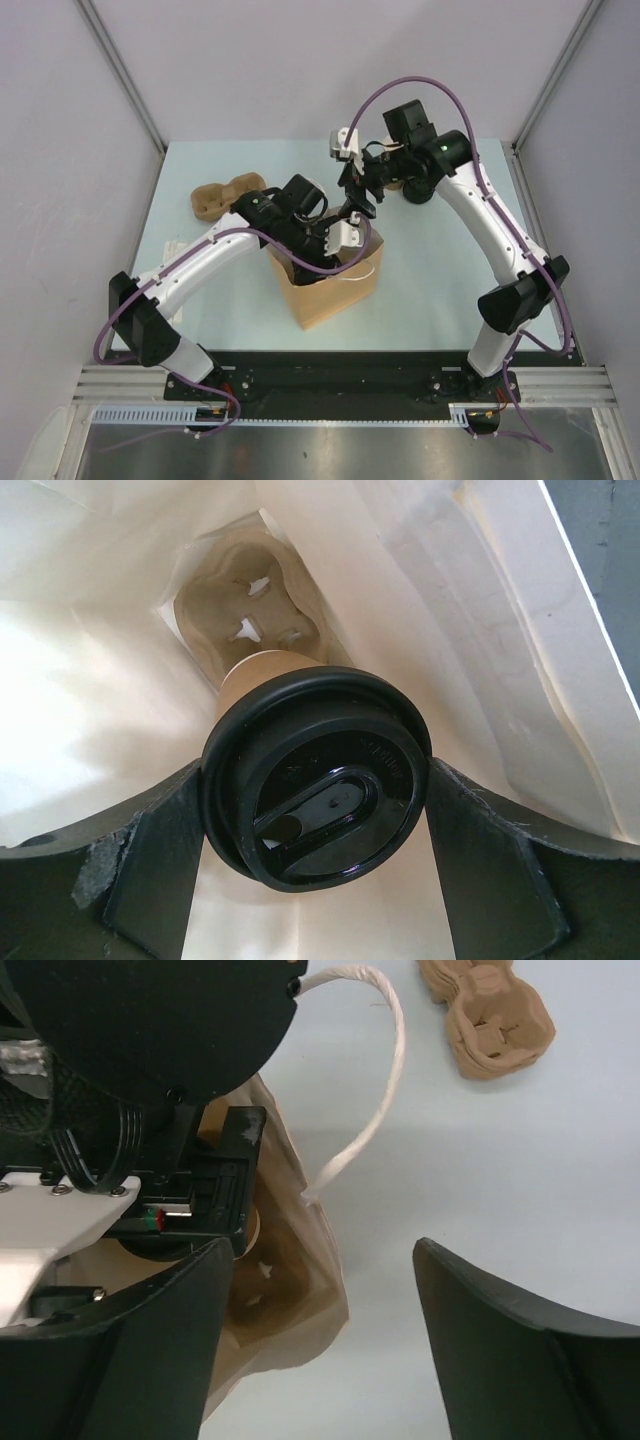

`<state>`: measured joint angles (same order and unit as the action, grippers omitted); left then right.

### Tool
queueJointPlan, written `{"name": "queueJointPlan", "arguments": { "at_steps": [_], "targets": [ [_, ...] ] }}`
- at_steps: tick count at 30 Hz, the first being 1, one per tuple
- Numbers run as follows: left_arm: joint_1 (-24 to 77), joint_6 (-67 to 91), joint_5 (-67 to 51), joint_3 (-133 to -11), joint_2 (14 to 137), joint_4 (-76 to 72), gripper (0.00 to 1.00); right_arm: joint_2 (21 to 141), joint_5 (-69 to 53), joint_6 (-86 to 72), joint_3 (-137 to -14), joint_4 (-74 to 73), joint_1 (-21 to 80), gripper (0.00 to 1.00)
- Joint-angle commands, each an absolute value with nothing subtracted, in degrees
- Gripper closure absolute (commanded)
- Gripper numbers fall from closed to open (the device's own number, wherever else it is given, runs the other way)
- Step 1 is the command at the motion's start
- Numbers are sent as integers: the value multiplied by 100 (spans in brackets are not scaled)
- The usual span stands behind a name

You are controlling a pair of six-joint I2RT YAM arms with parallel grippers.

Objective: Pack the takeout coffee

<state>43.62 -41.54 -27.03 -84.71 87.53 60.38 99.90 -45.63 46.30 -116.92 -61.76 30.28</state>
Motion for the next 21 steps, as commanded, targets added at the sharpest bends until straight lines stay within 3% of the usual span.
{"name": "queueJointPlan", "arguments": {
  "at_steps": [1, 6, 11, 12, 14, 16, 21],
  "targets": [
    [4394, -4324, -2830, -8499, 8596, 6064, 75, 10160, -4483, 5202, -11752, -6223, 3208, 29],
    [4386, -4307, -2777, -8402, 8552, 5950, 76, 10424, -4491, 5299, -11838, -6283, 3243, 42],
    [4298, -4070, -2698, -8288, 8543, 5775, 77, 10372, -4605, 5668, -11822, -6732, 3226, 63],
    [4272, -4026, -2698, -8253, 8526, 5740, 78, 10354, -4614, 5712, -11726, -6767, 3217, 69],
    [4219, -3929, -2663, -8218, 8447, 5565, 79, 10275, -4623, 5730, -11672, -6899, 3217, 89],
    [4219, -3867, -2479, -8113, 8289, 5397, 80, 10222, -4667, 5687, -11681, -6987, 3191, 100],
    [4219, -3718, -2171, -7858, 7893, 4791, 80, 9923, -4790, 5292, -11654, -7040, 3085, 100]
  ]
}}
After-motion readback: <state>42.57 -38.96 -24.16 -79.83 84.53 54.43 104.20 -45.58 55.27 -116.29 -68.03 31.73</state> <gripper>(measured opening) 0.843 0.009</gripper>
